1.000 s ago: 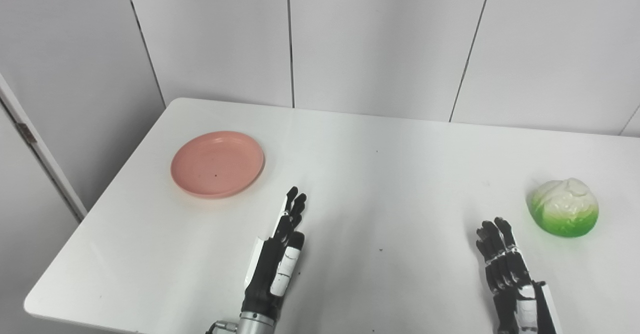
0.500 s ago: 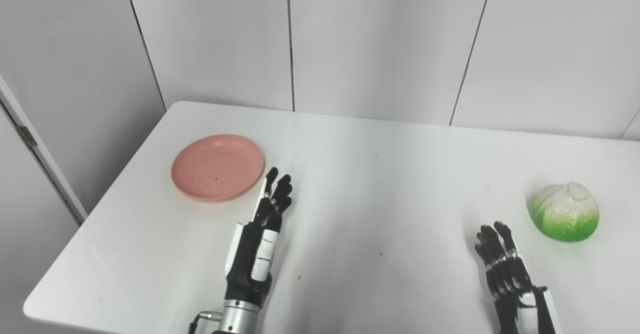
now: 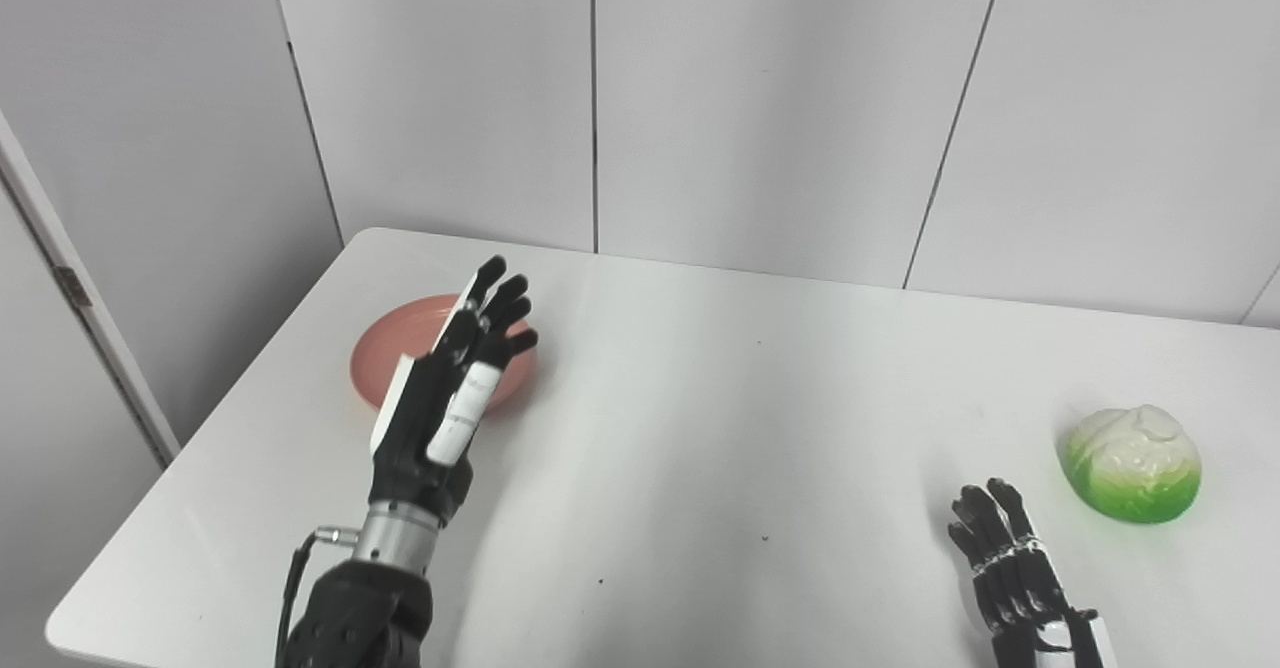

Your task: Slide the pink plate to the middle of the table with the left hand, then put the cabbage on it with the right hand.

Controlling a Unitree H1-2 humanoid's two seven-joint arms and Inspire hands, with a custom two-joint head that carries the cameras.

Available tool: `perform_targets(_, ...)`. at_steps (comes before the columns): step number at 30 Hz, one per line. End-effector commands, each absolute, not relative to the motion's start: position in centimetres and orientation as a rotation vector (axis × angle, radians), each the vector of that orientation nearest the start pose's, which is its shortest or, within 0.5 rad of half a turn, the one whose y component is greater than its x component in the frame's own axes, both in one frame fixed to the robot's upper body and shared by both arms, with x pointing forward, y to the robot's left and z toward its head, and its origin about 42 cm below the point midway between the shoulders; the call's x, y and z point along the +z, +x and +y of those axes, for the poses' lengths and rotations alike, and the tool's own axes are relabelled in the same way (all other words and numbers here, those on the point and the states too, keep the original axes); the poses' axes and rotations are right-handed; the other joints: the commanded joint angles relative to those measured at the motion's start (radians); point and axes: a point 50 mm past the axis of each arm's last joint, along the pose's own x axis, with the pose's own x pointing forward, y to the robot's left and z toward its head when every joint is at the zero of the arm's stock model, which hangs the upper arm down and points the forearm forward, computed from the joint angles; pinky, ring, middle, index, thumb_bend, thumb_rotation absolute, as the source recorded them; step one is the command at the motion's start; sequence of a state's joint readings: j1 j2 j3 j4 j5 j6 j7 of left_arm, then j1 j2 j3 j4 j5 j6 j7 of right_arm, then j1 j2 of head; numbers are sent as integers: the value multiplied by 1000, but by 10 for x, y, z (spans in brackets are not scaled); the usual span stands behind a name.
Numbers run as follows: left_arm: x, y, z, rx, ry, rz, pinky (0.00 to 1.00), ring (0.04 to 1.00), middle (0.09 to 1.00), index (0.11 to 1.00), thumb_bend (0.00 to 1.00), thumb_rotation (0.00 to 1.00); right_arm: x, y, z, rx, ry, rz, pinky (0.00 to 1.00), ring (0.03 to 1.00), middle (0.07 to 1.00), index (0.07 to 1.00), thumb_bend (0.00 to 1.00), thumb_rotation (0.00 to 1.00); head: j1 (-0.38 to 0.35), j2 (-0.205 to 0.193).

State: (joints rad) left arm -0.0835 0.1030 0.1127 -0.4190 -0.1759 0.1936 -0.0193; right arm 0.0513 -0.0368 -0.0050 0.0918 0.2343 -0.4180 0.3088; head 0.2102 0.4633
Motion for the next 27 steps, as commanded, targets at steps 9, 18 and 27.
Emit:
perform_targets(9,295,335,308,14,-16,-487,812,922,918,897,922,803,35,252,-232,191,136,-66,942,934,920,928,905,933,-3,-3)
perform_targets(18,322,372,352,64,61,-556,809,925,926,892,963,816,32,249,-233,190,124,-60,930,925,918,918,925,940,0,-26)
perform_targets(27,315,416,394,121,130,-529,873,905,902,888,957,833,29,249,-233,190,122,-56,901,914,910,902,931,939,0,-43)
